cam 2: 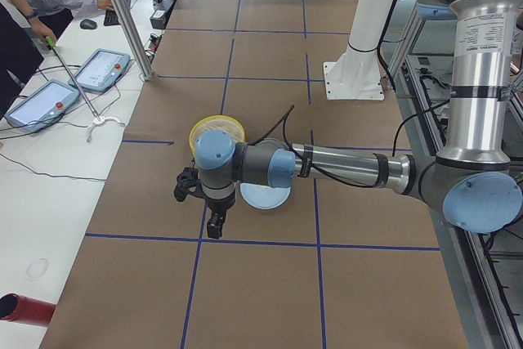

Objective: Place bun in steamer

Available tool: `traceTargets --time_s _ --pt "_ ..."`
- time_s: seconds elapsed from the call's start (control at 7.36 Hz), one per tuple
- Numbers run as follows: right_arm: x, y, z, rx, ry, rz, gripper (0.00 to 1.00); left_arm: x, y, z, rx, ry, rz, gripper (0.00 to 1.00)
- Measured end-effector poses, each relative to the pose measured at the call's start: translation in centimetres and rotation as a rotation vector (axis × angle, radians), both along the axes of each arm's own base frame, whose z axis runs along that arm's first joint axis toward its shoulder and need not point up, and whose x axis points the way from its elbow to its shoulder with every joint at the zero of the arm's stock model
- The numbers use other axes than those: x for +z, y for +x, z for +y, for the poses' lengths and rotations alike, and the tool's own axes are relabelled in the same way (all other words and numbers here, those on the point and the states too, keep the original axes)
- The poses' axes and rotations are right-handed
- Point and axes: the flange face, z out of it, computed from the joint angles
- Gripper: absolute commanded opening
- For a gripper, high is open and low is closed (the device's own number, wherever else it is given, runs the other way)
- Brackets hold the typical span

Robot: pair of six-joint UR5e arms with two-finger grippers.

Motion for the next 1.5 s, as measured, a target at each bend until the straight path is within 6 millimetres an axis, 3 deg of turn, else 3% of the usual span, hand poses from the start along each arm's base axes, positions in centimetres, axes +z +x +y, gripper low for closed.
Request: traceTargets --time_s 0.27,0.41,0.68,0.95,1.09,1.5 --pt "0.0 0.0 0.0 0.001 0.000 0.000 1.00 -6.2 2.3 -0.8 -0.081 0.013 0.013 1.00" --pt "0.0 0.0 0.0 0.001 0.000 0.000 1.00 -9.2 5.0 -0.5 -0.094 0.010 0.030 1.00" --pt "0.0 0.0 0.0 0.000 0.000 0.000 1.00 -12.6 11.7 0.5 -0.087 -0.043 0.064 1.00" --pt "0.0 0.0 0.0 0.000 0.000 0.000 1.00 -13.5 17.7 1.8 -0.075 -0.119 0.068 1.00" --pt "0.0 0.0 0.0 0.000 0.000 0.000 1.00 -12.9 20.5 2.5 -0.079 -0.141 0.041 1.00" --pt "0.0 0.0 0.0 0.000 0.000 0.000 1.00 -9.0 25.8 4.7 -0.087 -0.161 0.044 1.00"
